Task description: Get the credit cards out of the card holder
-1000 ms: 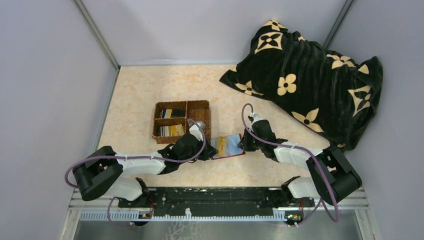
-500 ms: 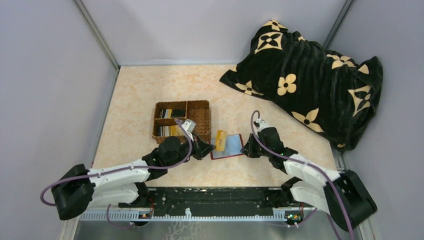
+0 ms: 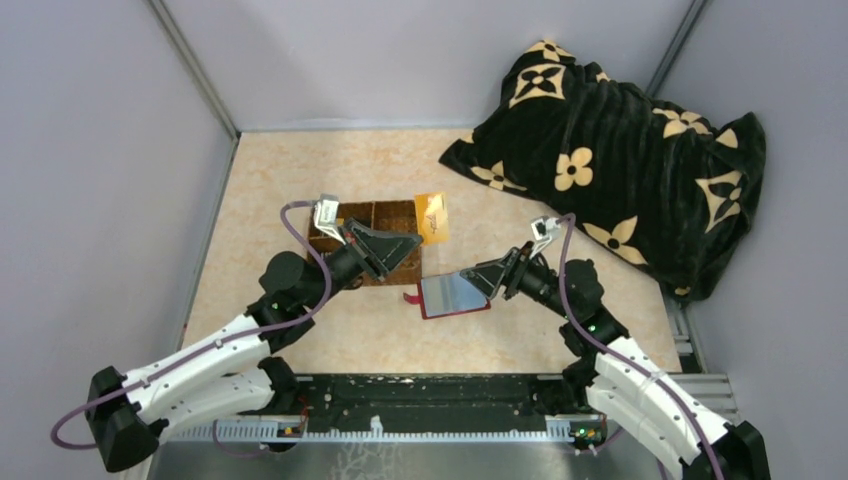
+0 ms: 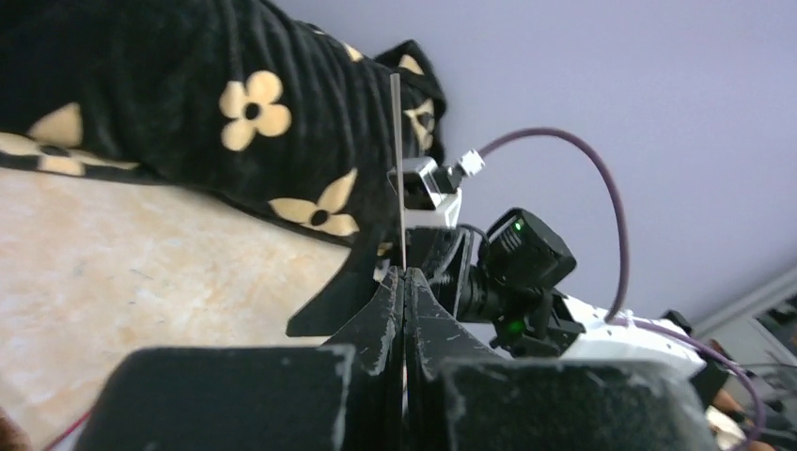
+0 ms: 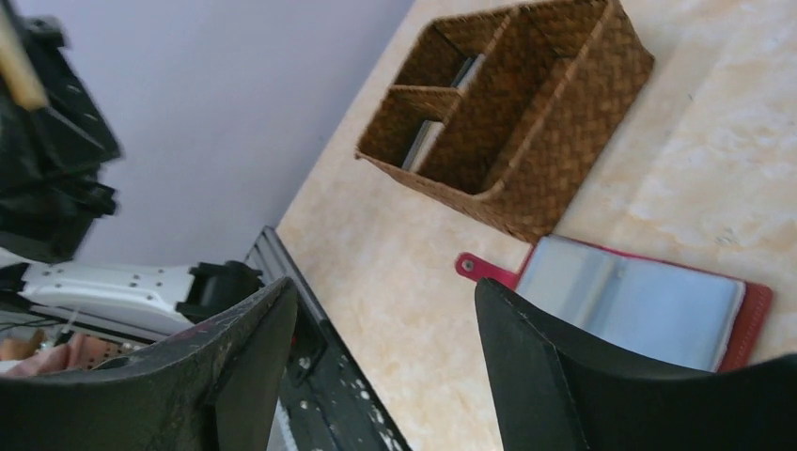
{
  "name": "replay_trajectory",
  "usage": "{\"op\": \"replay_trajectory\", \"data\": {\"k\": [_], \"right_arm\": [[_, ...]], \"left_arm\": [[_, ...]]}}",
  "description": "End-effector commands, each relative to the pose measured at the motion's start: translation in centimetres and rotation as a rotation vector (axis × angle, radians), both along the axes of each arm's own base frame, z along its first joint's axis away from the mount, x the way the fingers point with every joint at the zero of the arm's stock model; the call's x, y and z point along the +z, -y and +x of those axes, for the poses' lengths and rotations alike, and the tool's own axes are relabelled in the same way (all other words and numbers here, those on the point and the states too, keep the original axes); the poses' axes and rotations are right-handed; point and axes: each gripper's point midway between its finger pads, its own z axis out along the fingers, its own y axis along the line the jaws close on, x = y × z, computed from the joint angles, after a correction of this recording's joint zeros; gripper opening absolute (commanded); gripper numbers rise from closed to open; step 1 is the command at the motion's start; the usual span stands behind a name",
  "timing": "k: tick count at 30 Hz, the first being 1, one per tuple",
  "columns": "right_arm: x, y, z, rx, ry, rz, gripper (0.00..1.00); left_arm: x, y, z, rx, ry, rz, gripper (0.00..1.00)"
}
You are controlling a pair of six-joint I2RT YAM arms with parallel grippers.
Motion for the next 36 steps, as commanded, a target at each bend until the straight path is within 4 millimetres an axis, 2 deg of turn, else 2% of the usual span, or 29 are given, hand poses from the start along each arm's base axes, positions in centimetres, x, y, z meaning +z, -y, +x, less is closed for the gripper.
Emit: {"op": "replay_trajectory", "data": {"k": [1, 5, 9, 17, 20, 25, 30, 36], "right_arm": [[8.7, -0.6, -0.4, 0.042, 0.199, 0.141, 0.7], [11.6, -0.7, -0.3, 0.045, 0.266, 0.17, 0.68], [13.5, -1.2, -0.2, 0.072, 0.308, 0.184, 0.67], [13.7, -2.0, 0.1, 0.116, 0.315, 0.152, 0.66], [14.3, -2.3, -0.6, 0.156, 0.324, 0.166, 0.51], [15.0, -2.4, -1.1, 0.183, 0.325, 0.16, 0.32], [15.2, -2.5, -1.8, 0.211, 0.327, 0.177, 0.29], [14.7, -2.6, -2.0, 0.225, 0.312, 0.172, 0.14]], "left_arm": [[-1.2, 0.7, -2.0, -0.144, -0.013, -0.079, 0.0], [-1.8, 0.5, -2.7, -0.194, -0.017, -0.164, 0.0], [-2.2, 0.7, -3.1, -0.225, -0.018, -0.17, 0.0], [-1.6, 0.5, -4.1, -0.279, 0.003, -0.215, 0.0], [-2.1, 0.7, -3.8, -0.276, -0.008, -0.212, 0.0], [-2.7, 1.2, -3.4, -0.278, -0.024, -0.216, 0.0], [-3.2, 1.7, -3.0, -0.282, -0.034, -0.208, 0.0], [-3.1, 1.7, -2.9, -0.276, -0.034, -0.211, 0.0]]}}
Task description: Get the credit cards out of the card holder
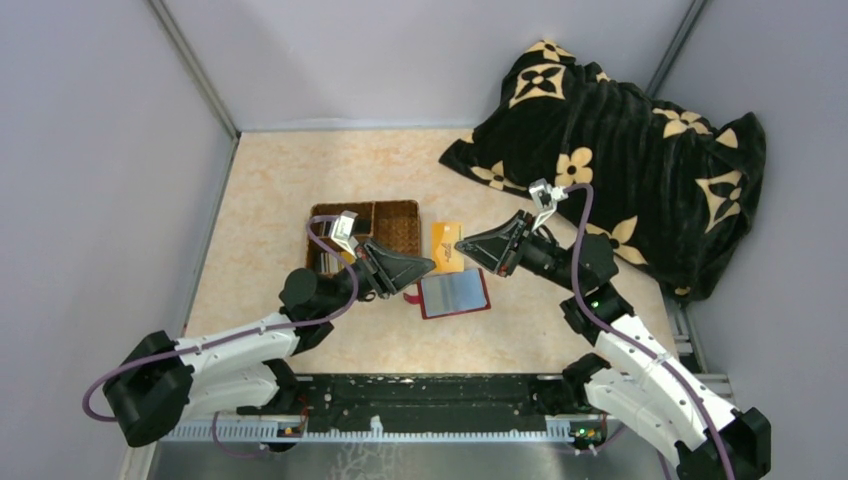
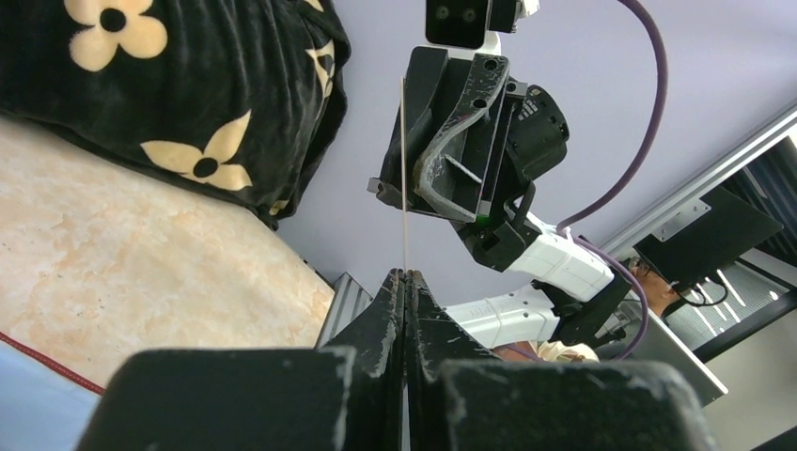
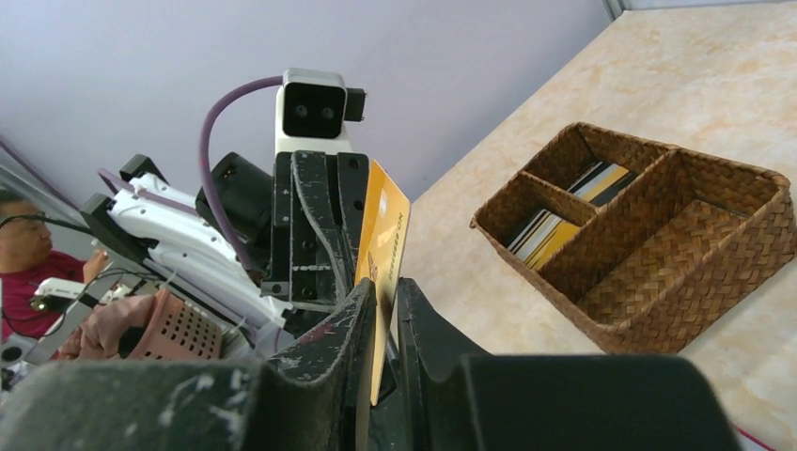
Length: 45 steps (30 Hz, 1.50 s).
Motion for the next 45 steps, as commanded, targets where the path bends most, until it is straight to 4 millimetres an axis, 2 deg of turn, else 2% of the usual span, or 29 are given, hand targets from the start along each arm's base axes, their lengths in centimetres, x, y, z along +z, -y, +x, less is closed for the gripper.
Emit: {"op": "replay_trajectory", "data": {"k": [1, 4, 5, 7, 14, 15, 19, 20, 22, 26, 30, 31, 34, 37, 40, 45], "right_arm": [[2.8, 0.0, -1.1, 0.034, 0.083, 0.043, 0.14], [2.3, 0.0, -1.1, 0.04, 0.075, 0.033, 0.14], [2.2, 0.0, -1.2, 0.041, 0.072, 0.03, 0.12], [1.9, 0.0, -1.1, 0.04, 0.066, 0.022, 0.0], [1.4, 0.0, -0.8, 0.024, 0.056, 0.002, 0.0], [1.2, 0.0, -0.6, 0.018, 0.055, -0.013, 0.0], [0.0, -0.1, 1.3, -0.034, 0.059, -0.145, 0.0], [-0.5, -0.1, 2.0, -0.046, 0.057, -0.189, 0.0], [-1.3, -0.3, 3.3, -0.06, 0.066, -0.29, 0.0], [-3.3, -0.7, 6.8, -0.072, 0.096, -0.487, 0.0], [-8.1, -1.2, 11.0, -0.023, 0.031, -0.766, 0.0], [-7.7, -1.6, 12.2, -0.017, 0.031, -0.802, 0.0], [-8.3, -3.0, 14.8, -0.004, 0.024, -0.856, 0.0], [-8.1, -5.2, 16.0, 0.04, 0.08, -0.884, 0.0], [-10.0, -6.4, 17.8, 0.058, 0.083, -1.002, 0.0], [-11.6, -7.9, 18.9, 0.1, 0.1, -1.099, 0.0]], "left_arm": [[1.7, -0.5, -0.2, 0.002, 0.045, -0.054, 0.0], [1.8, -0.9, 0.0, 0.024, 0.041, -0.061, 0.0], [1.8, -0.9, 0.1, 0.026, 0.043, -0.057, 0.0], [1.6, -0.7, 0.1, 0.025, 0.041, -0.043, 0.0], [1.2, -0.7, 0.5, 0.034, 0.028, -0.035, 0.0], [1.0, -0.7, 0.7, 0.043, 0.018, -0.024, 0.04], [-1.2, -1.5, 2.0, 0.132, -0.031, 0.077, 0.47], [-2.2, -1.9, 2.4, 0.164, -0.05, 0.122, 0.53], [-3.8, -3.2, 2.9, 0.24, -0.073, 0.201, 0.58], [-6.4, -6.3, 3.0, 0.36, -0.098, 0.333, 0.56], [-7.4, -9.2, 2.4, 0.443, -0.114, 0.401, 0.53], [-7.5, -9.9, 2.4, 0.466, -0.118, 0.409, 0.53], [-7.5, -11.2, 2.3, 0.508, -0.122, 0.422, 0.52], [-7.2, -12.2, 2.2, 0.541, -0.117, 0.44, 0.49], [-6.8, -12.9, 2.1, 0.558, -0.104, 0.473, 0.42], [-7.1, -13.7, 1.8, 0.574, -0.105, 0.509, 0.4]]}}
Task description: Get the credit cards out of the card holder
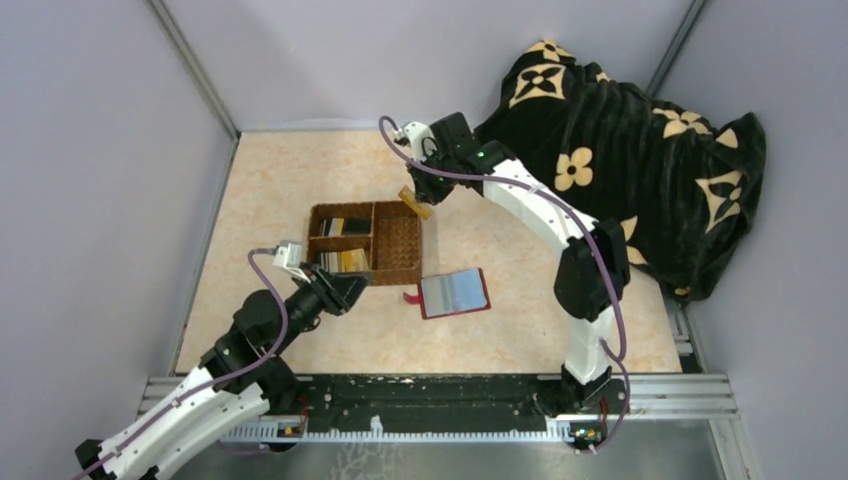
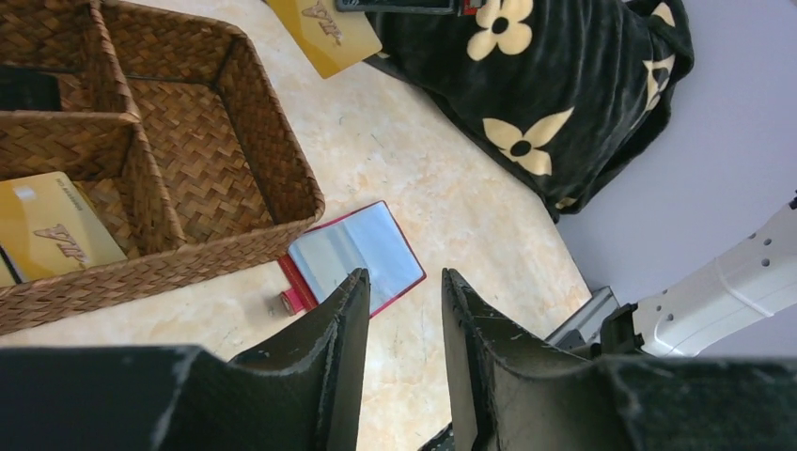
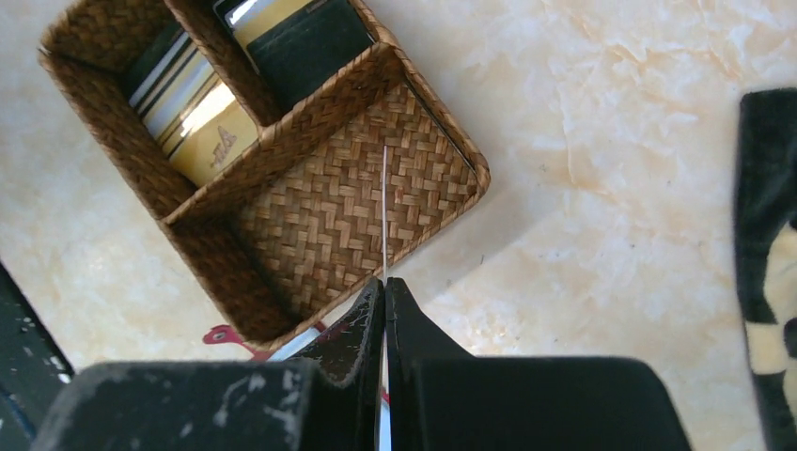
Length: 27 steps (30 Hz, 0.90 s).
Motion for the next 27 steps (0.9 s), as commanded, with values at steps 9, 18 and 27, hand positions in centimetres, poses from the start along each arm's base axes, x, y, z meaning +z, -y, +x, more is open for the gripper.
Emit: {"op": "replay_trajectory", "data": {"k": [9, 18, 27], "right_arm": [[-2.6, -3.8, 1.6, 0.162, 0.107, -0.191, 0.0], [-3.1, -6.2, 1.2, 0.217, 0.157, -0.222, 0.0], [-3.9, -7.5, 1.9, 0.264, 0.173, -0.222, 0.0]], "left_arm": [[-0.6, -1.7, -0.2, 0.049, -0.006, 0.053, 0.36], [-0.8, -2.1, 0.1, 0.072, -0.012, 0.069, 0.37], [-1.0, -2.5, 0.2, 0.091, -0.013, 0.088, 0.37]]}}
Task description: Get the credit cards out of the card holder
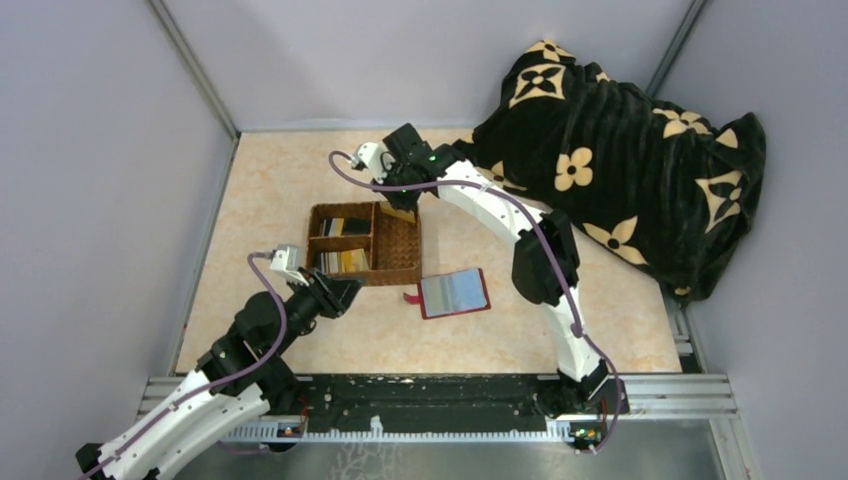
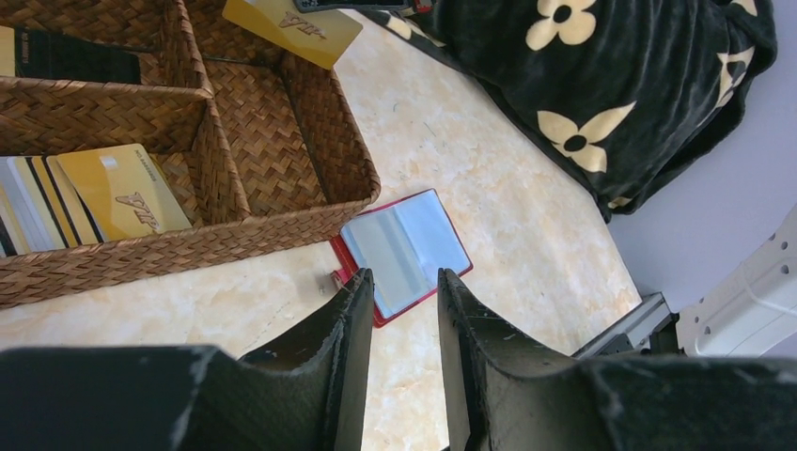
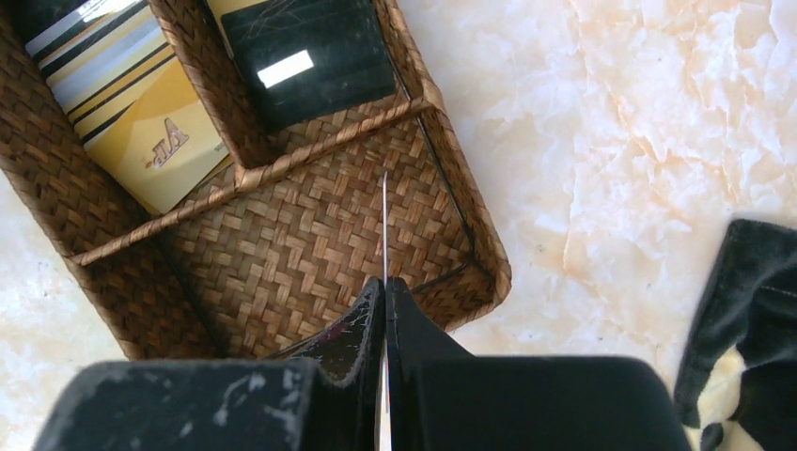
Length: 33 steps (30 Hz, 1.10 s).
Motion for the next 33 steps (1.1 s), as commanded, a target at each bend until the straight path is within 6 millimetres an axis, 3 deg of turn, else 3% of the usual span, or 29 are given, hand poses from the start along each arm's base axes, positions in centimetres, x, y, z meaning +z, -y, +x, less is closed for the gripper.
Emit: {"op": "replay_trajectory", "data": {"k": [1, 8, 13, 33], "right_arm": [[0.0, -1.5, 0.8, 0.059, 0.042, 0.0, 0.0], [-3.8, -2.0, 1.2, 0.121, 0.029, -0.05, 0.0], [-5.3, -2.0, 1.6, 0.157, 0.066, -0.068, 0.0], [-7.2, -3.3, 2.8, 0.21, 0.07, 0.003, 0.0]], "left_arm": [[0.8, -0.5, 0.1, 0.019, 0.02, 0.008, 0.37], [0.6, -1.4, 0.2, 0.049, 0.018, 0.027, 0.35], [0.3, -1.8, 0.1, 0.063, 0.011, 0.037, 0.35], [-0.9, -1.2, 0.7, 0.064, -0.005, 0.062, 0.34]]}}
